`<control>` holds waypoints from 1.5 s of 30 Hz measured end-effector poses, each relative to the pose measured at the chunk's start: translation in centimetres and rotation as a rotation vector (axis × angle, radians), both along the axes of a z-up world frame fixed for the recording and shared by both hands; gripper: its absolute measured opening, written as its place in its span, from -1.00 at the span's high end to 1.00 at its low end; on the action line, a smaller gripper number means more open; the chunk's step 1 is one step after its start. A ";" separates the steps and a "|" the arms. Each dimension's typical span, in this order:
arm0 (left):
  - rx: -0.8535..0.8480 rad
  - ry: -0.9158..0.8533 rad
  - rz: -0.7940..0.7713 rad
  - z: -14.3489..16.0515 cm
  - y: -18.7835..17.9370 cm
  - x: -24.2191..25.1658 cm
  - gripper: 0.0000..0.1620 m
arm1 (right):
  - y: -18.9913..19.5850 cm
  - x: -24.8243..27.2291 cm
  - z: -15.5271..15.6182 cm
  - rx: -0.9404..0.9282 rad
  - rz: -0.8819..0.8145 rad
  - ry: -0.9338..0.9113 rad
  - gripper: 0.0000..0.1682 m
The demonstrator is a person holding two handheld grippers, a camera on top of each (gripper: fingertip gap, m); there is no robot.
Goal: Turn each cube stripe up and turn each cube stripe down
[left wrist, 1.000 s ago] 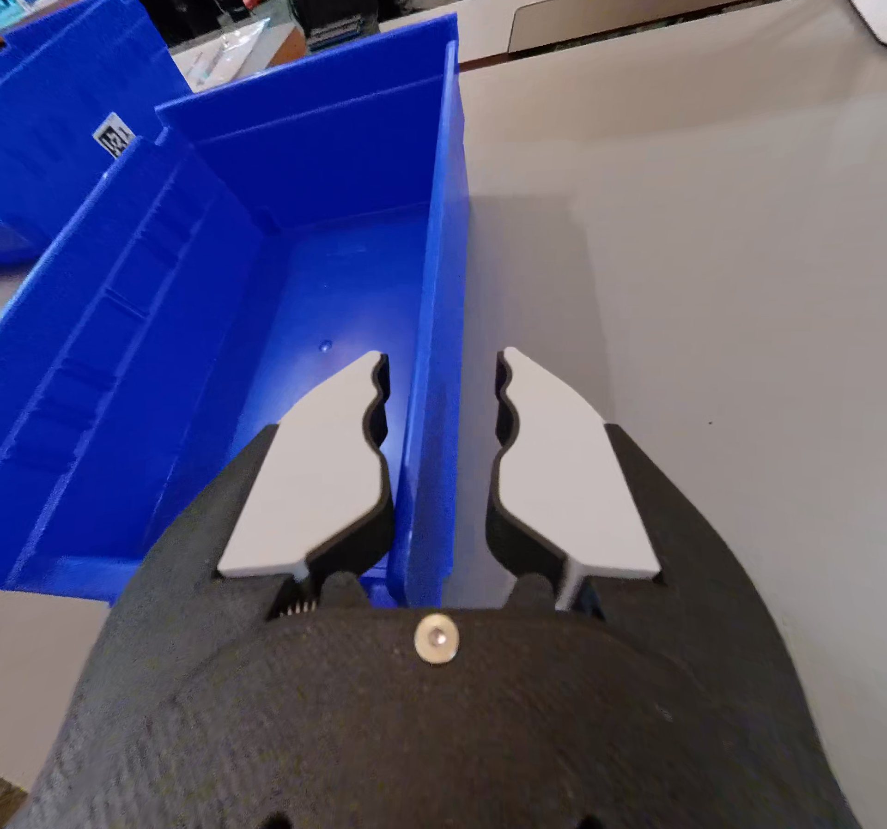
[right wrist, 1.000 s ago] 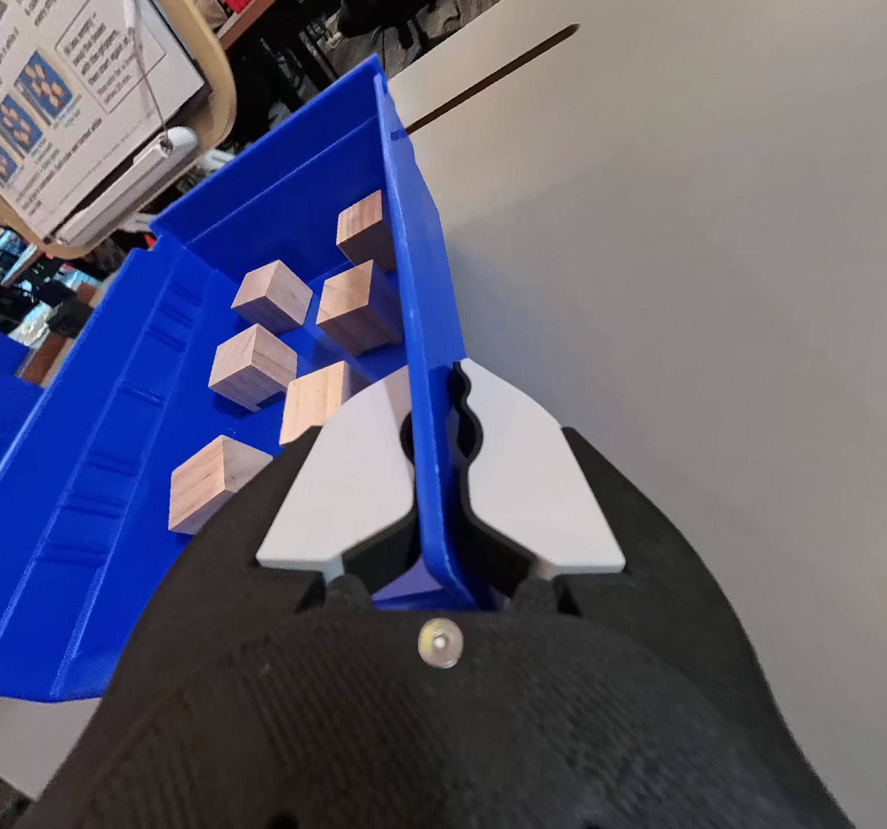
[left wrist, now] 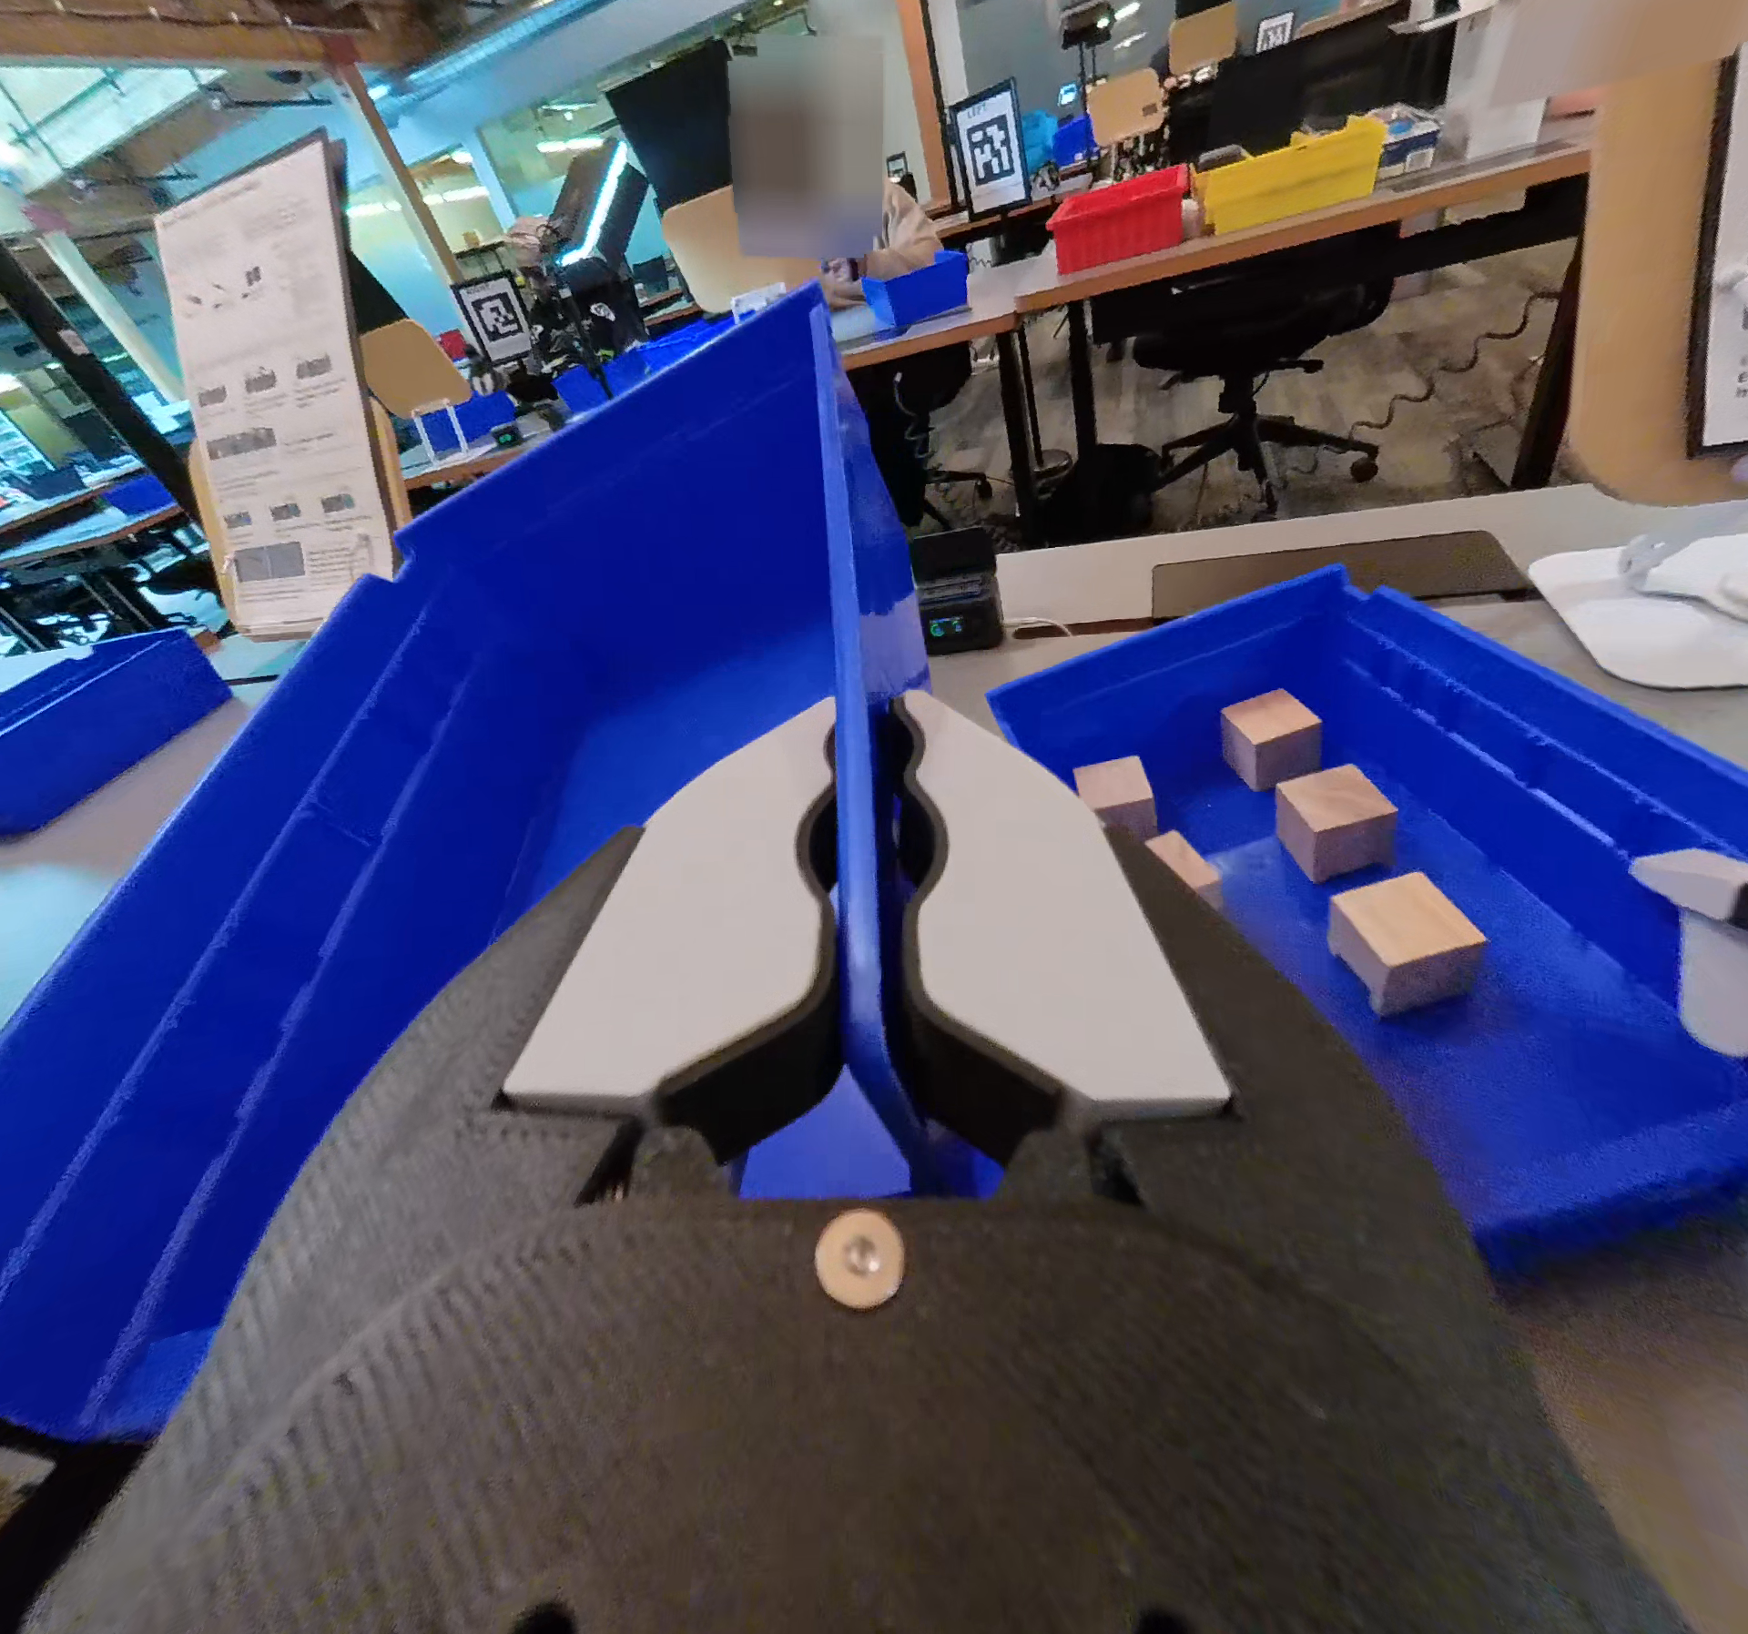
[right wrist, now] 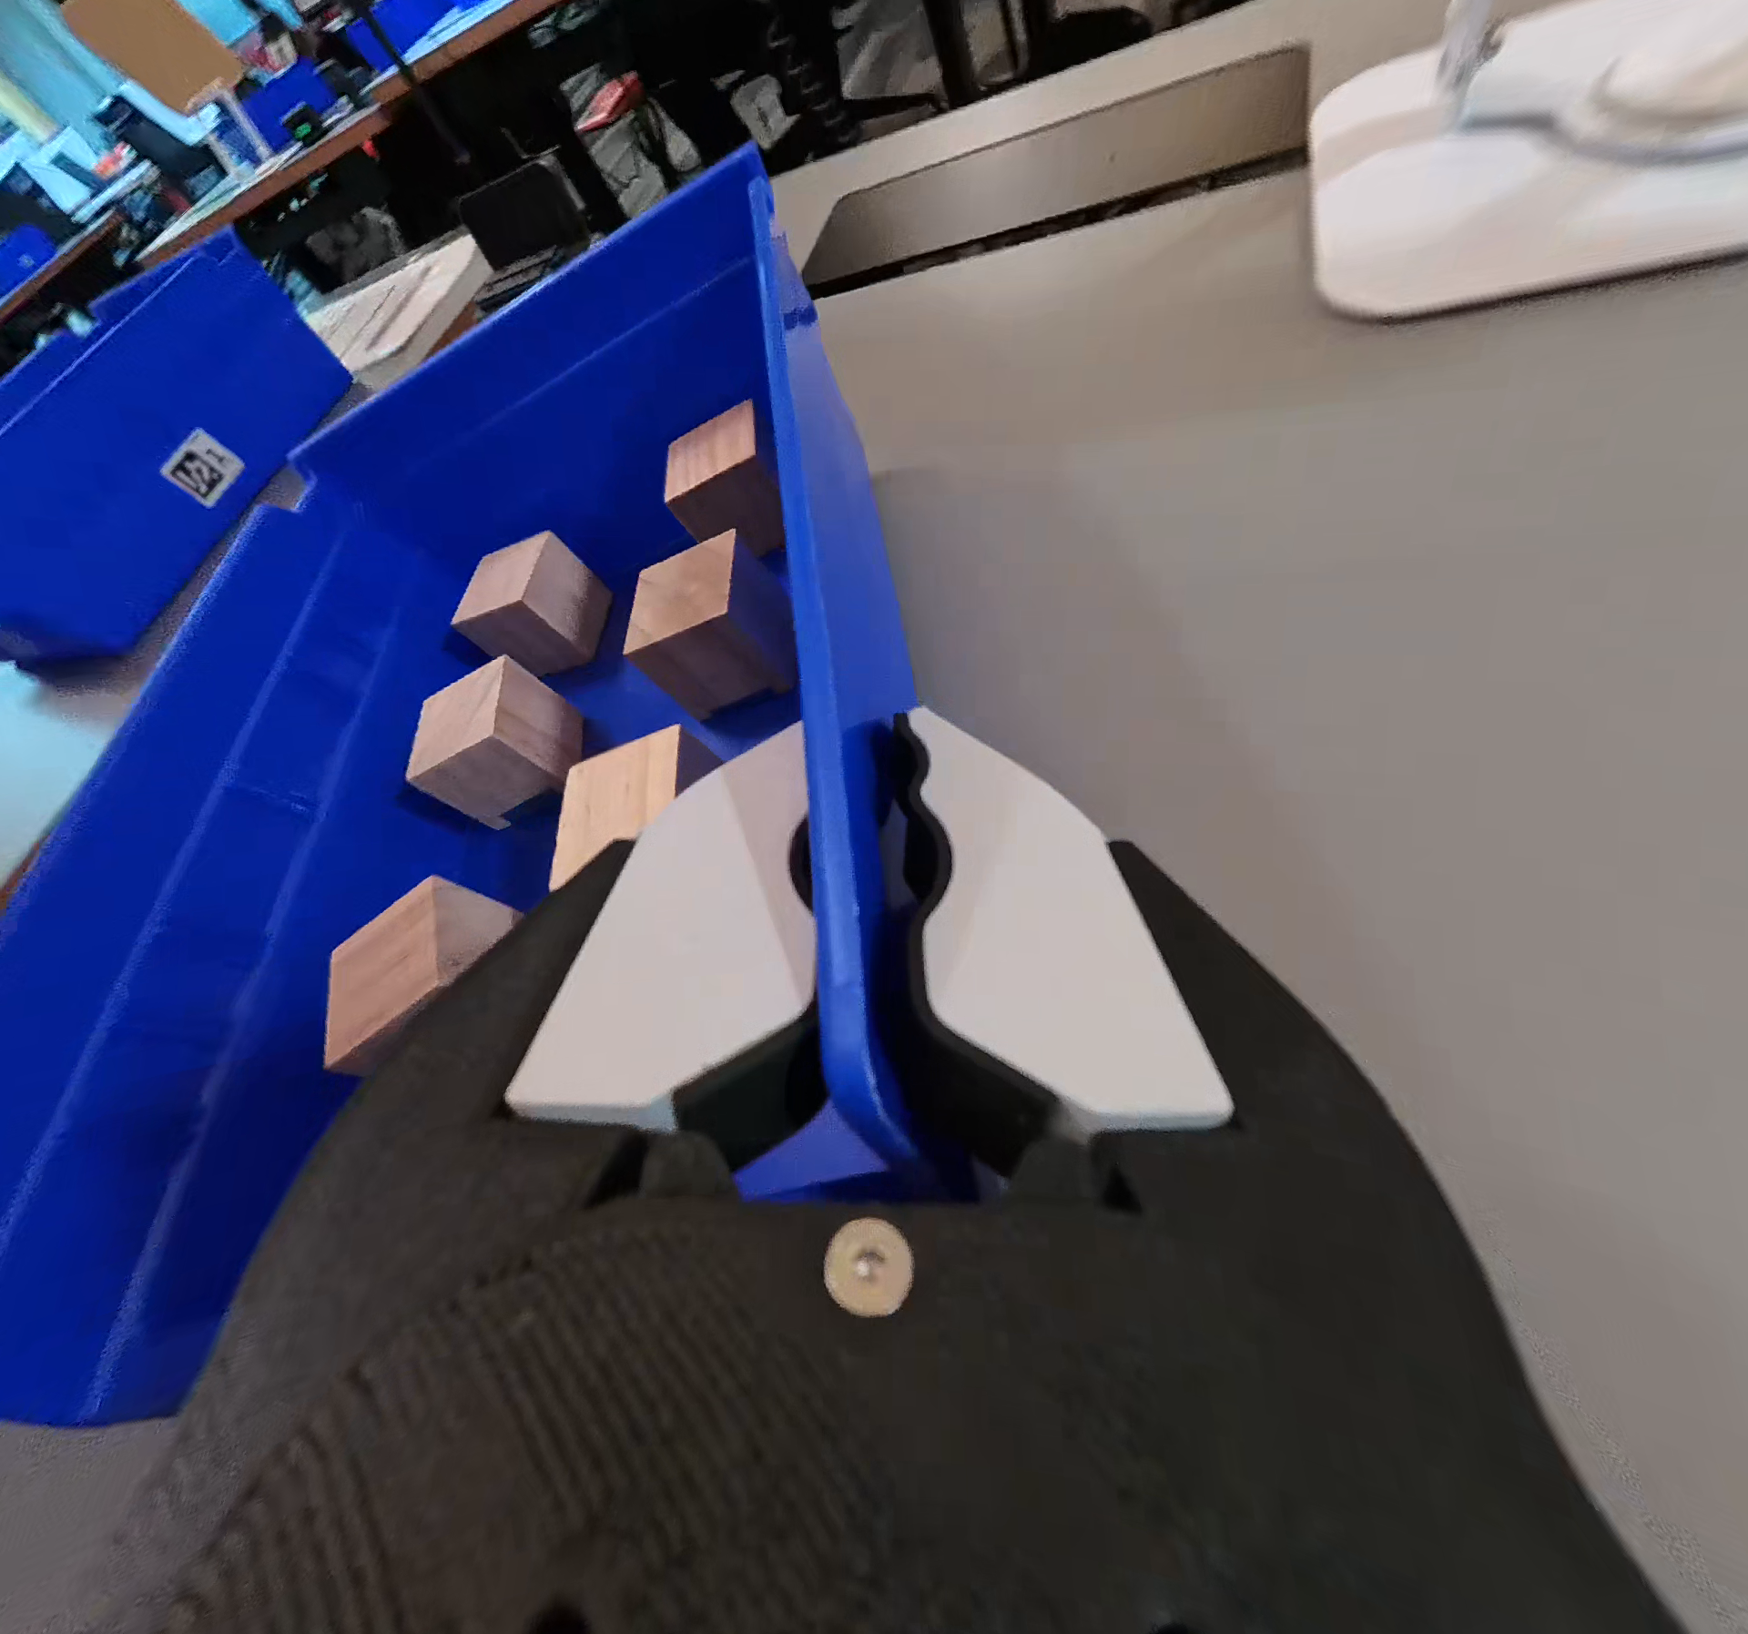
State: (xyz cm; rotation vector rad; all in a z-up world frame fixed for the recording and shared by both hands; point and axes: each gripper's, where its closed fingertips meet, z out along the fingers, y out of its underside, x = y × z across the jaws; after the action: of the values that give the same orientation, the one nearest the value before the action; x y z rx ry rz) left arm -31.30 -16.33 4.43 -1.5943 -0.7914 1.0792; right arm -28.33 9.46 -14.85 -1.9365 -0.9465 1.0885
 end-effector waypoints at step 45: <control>-0.158 -0.184 -1.084 -11.1 42.5 32.3 0.92 | 25.3 40.4 4.8 0.213 -0.254 0.131 0.44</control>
State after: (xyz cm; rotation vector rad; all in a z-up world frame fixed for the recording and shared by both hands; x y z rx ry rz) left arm 0.95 26.17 -6.70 -1.8861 0.1183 0.2025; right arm 12.05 34.80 -10.10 -1.7335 -0.6926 0.9162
